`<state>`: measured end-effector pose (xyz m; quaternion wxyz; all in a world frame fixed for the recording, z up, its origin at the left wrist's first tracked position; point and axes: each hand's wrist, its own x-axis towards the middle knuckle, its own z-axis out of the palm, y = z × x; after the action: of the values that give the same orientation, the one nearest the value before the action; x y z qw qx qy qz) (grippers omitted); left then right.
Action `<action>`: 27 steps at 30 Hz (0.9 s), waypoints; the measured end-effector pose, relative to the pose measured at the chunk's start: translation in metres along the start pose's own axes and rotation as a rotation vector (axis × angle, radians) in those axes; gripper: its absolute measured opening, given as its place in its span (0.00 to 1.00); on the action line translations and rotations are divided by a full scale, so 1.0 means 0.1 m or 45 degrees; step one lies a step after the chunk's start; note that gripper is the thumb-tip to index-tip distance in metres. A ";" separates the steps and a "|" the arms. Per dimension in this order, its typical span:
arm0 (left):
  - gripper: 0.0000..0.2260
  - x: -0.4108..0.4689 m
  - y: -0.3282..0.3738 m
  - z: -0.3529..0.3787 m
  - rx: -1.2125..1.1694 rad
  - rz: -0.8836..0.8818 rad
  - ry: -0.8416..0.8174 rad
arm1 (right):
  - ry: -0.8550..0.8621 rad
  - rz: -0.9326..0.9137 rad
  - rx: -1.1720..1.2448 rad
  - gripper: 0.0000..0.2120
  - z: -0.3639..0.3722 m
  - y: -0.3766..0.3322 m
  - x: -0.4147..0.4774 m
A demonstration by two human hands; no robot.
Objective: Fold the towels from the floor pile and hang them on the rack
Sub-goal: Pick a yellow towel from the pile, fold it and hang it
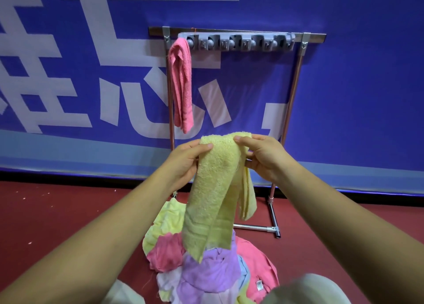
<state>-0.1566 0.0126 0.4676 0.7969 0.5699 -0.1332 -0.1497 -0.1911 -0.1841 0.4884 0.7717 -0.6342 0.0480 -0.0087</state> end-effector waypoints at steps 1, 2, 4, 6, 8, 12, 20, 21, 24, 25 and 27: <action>0.09 0.02 0.01 0.03 -0.011 0.013 0.005 | -0.010 0.000 0.001 0.04 -0.02 0.00 -0.01; 0.09 0.05 0.02 0.06 -0.008 0.023 0.008 | -0.024 -0.001 -0.003 0.03 -0.05 0.00 -0.03; 0.07 0.10 0.09 0.11 0.035 0.030 0.002 | -0.002 0.011 -0.118 0.06 -0.11 -0.02 -0.06; 0.06 0.16 0.17 0.13 0.114 0.046 -0.020 | 0.127 0.022 -0.451 0.13 -0.18 -0.09 -0.08; 0.05 0.20 0.27 0.14 0.219 0.034 -0.073 | 0.324 -0.088 -0.838 0.19 -0.24 -0.17 -0.02; 0.05 0.26 0.50 0.14 0.429 -0.052 -0.310 | 0.132 -0.282 -0.838 0.14 -0.17 -0.43 0.17; 0.08 0.56 1.04 0.04 0.462 -0.019 -0.358 | -0.592 -0.135 -0.385 0.13 0.11 -0.73 0.51; 0.06 0.58 1.11 0.04 0.487 0.010 -0.327 | -0.588 -0.143 -0.392 0.13 0.13 -0.78 0.55; 0.13 0.74 1.30 -0.04 0.666 0.043 -0.320 | -0.555 -0.195 -0.466 0.09 0.13 -0.94 0.72; 0.16 0.80 1.36 -0.08 0.785 0.046 -0.326 | -0.529 -0.213 -0.501 0.07 0.13 -1.01 0.80; 0.16 0.93 1.47 -0.13 1.045 0.073 -0.359 | -0.489 -0.258 -0.580 0.07 0.12 -1.15 0.95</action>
<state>-0.0531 0.0321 0.6066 0.4823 0.8094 -0.3051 -0.1385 -0.0900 -0.2021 0.5971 0.5998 -0.7824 -0.1613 0.0454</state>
